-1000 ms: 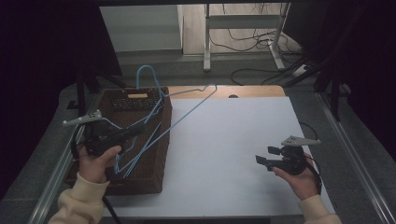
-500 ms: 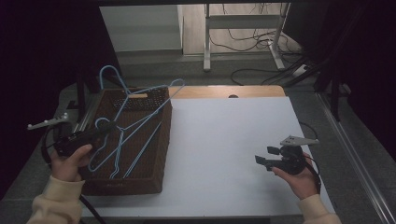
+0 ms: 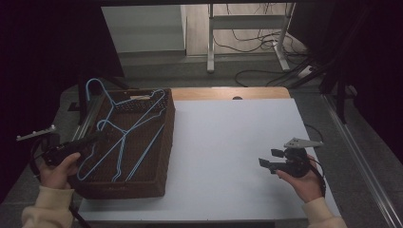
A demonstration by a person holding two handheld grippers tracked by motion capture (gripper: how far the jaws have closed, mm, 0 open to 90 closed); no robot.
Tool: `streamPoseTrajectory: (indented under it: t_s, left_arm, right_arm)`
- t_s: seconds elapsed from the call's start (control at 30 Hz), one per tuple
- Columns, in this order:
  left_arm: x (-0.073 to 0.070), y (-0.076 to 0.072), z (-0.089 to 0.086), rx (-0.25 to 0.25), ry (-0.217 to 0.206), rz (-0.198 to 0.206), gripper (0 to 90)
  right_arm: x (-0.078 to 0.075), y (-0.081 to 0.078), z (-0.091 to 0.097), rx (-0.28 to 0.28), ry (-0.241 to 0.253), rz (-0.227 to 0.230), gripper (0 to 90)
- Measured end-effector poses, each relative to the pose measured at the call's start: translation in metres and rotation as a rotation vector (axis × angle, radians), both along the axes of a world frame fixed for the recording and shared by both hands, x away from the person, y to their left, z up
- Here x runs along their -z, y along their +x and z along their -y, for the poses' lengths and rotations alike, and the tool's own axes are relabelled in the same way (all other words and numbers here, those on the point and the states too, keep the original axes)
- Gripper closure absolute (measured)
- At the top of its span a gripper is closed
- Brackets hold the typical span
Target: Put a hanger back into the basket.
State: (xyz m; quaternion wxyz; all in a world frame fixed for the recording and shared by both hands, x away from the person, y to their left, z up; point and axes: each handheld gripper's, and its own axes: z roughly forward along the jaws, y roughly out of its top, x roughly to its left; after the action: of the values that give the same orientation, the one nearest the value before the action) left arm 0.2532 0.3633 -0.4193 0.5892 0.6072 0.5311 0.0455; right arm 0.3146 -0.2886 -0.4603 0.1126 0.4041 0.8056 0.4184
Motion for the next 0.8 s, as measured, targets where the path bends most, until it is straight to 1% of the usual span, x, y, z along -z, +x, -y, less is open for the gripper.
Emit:
streamPoseTrajectory:
  t_s: [0.2,0.47,0.57,0.67,0.73,0.8]
  left_arm:
    - [0.006,0.009,0.006,0.006,0.012,-0.032,86.4]
    - [0.014,0.021,0.017,0.012,0.024,-0.074,86.4]
    - [0.018,0.025,0.021,0.011,0.028,-0.085,86.4]
    - [0.024,0.028,0.025,0.014,0.036,-0.106,86.4]
    - [0.025,0.03,0.026,0.009,0.047,-0.11,86.4]
    - [0.026,0.032,0.027,0.009,0.048,-0.118,86.4]
  right_arm:
    - [0.001,0.0,0.0,0.0,-0.001,-0.007,29.8]
    - [0.001,0.001,0.0,-0.003,-0.002,-0.004,29.8]
    - [0.001,0.001,-0.001,-0.005,-0.003,-0.003,29.8]
    - [0.001,0.001,-0.001,-0.005,-0.003,-0.003,29.8]
    - [0.001,0.0,-0.001,-0.005,-0.003,-0.003,29.8]
    - [0.001,0.0,-0.001,-0.005,-0.004,-0.003,29.8]
